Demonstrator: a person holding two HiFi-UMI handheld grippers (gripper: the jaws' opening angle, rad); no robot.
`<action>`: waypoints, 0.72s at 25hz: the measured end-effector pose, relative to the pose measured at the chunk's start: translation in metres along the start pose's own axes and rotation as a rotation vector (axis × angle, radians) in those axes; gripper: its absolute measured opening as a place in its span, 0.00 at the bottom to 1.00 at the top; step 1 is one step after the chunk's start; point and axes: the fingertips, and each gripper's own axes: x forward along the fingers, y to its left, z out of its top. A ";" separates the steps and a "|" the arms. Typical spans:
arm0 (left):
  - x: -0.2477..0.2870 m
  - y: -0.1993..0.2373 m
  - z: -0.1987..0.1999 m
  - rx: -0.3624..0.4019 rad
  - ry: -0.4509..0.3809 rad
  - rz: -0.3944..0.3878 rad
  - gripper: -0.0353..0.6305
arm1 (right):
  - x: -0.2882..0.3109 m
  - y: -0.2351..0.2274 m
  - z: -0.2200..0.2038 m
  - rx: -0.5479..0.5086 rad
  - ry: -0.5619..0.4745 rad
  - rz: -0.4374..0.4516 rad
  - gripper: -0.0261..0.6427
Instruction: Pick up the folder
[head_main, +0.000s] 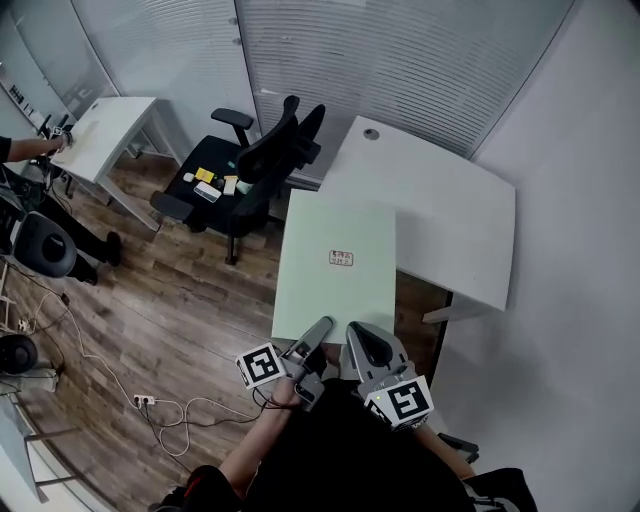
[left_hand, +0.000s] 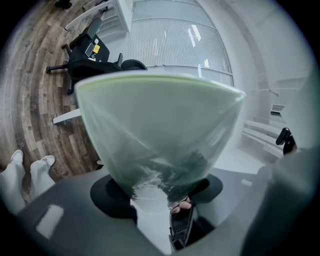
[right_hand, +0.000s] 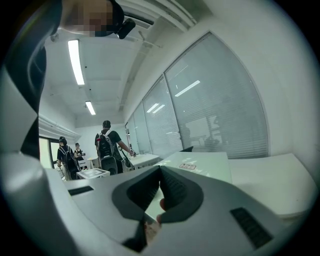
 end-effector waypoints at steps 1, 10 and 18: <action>-0.002 -0.003 -0.002 0.008 0.007 -0.002 0.47 | -0.002 0.002 0.003 -0.005 -0.006 -0.004 0.04; -0.030 -0.024 -0.030 0.081 0.035 -0.034 0.47 | -0.038 0.035 0.013 -0.059 -0.036 -0.007 0.04; -0.040 -0.025 -0.031 0.041 0.014 -0.042 0.47 | -0.041 0.048 0.011 -0.073 -0.025 0.012 0.04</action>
